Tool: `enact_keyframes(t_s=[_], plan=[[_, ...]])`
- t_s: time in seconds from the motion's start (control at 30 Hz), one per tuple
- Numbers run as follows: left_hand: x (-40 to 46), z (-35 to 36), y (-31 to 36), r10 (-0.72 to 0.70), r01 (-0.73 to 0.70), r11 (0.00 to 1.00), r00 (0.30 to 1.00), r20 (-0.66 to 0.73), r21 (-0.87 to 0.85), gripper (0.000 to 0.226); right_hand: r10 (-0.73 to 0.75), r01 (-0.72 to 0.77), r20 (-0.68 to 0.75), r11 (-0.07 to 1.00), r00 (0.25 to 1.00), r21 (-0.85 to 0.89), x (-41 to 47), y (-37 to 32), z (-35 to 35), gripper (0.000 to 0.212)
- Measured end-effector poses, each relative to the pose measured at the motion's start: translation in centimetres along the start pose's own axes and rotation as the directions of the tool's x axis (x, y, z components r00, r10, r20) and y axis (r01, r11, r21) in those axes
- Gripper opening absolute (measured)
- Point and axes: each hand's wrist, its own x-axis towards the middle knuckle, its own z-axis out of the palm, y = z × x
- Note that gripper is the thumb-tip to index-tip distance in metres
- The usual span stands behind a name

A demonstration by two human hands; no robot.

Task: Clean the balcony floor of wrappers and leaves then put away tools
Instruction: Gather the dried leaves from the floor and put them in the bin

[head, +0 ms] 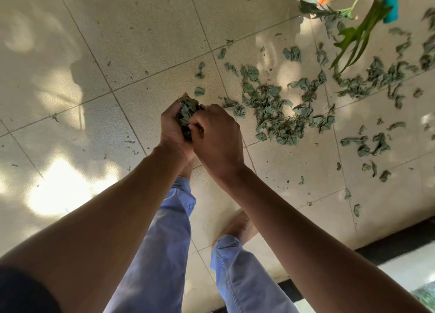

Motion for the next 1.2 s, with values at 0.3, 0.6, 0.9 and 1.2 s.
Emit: enact_keyframes(t_s=[0.3,0.6,0.9,1.2], plan=[[0.5,-2.0,3.3,0.01,-0.015,0.998,0.997,-0.072,-0.059,0.046,-0.026,0.045,-0.131,0.989,0.991,0.142,1.4,-1.6,0.5,0.021],[2.7,-5.0,6.2,-0.107,0.072,0.969,0.985,-0.138,-0.238,0.021,-0.027,0.106,0.263,0.95,0.964,-0.293,12.2,7.7,7.6,0.081],[6.4,-7.7,5.5,-0.229,0.226,0.927,0.973,0.025,-0.301,0.02,-0.199,0.254,0.18,0.894,0.963,-0.37,13.5,9.0,9.7,0.031],[4.8,-6.4,5.8,-0.119,0.105,0.988,0.985,-0.124,-0.117,0.026,-0.122,0.153,0.137,0.959,0.983,-0.24,13.3,10.3,10.4,0.027]])
